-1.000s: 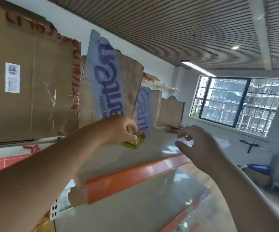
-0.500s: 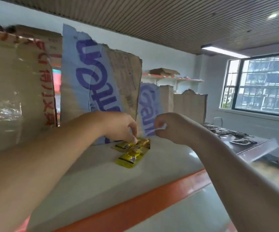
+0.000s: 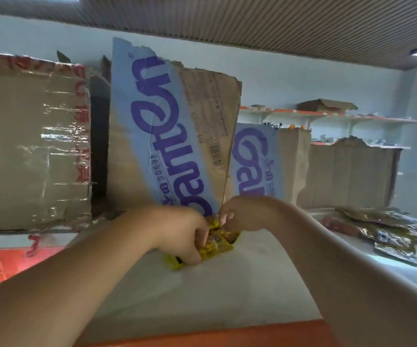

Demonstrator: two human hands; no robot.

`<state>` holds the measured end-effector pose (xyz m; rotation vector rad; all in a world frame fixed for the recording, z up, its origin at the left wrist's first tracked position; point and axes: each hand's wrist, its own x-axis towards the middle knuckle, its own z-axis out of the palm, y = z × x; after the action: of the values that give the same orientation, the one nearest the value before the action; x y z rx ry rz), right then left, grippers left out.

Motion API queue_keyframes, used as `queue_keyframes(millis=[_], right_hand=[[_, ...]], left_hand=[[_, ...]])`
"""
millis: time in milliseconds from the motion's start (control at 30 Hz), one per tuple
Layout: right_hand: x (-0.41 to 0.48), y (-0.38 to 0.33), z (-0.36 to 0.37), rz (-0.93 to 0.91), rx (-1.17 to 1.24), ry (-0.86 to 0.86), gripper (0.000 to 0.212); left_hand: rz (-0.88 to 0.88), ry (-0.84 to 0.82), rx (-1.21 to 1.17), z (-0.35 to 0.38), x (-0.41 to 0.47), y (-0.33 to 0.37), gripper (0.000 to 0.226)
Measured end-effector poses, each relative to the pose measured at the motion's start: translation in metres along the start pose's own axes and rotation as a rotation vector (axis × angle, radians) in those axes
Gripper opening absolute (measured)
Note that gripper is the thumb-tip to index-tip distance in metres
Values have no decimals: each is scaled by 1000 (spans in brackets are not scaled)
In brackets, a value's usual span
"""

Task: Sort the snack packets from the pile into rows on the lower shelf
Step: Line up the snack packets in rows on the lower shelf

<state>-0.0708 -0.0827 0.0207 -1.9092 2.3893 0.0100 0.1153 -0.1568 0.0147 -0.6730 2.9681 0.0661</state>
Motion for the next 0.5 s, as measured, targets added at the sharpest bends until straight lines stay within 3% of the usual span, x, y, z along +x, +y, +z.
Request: queue_keyframes(millis=[233,333,500], right_hand=[[-5,1,10,-58,18,-47,36],[-9,-1,8,-66,-49,-105,36],[-21,-1,0,29,36,-141,33]], left_hand=[[-10,76,-254,-8,-5,-21,29],[-46,66,-243,-5,-3,-30,29],[-65,-36,-190,0,-6,-33,28]])
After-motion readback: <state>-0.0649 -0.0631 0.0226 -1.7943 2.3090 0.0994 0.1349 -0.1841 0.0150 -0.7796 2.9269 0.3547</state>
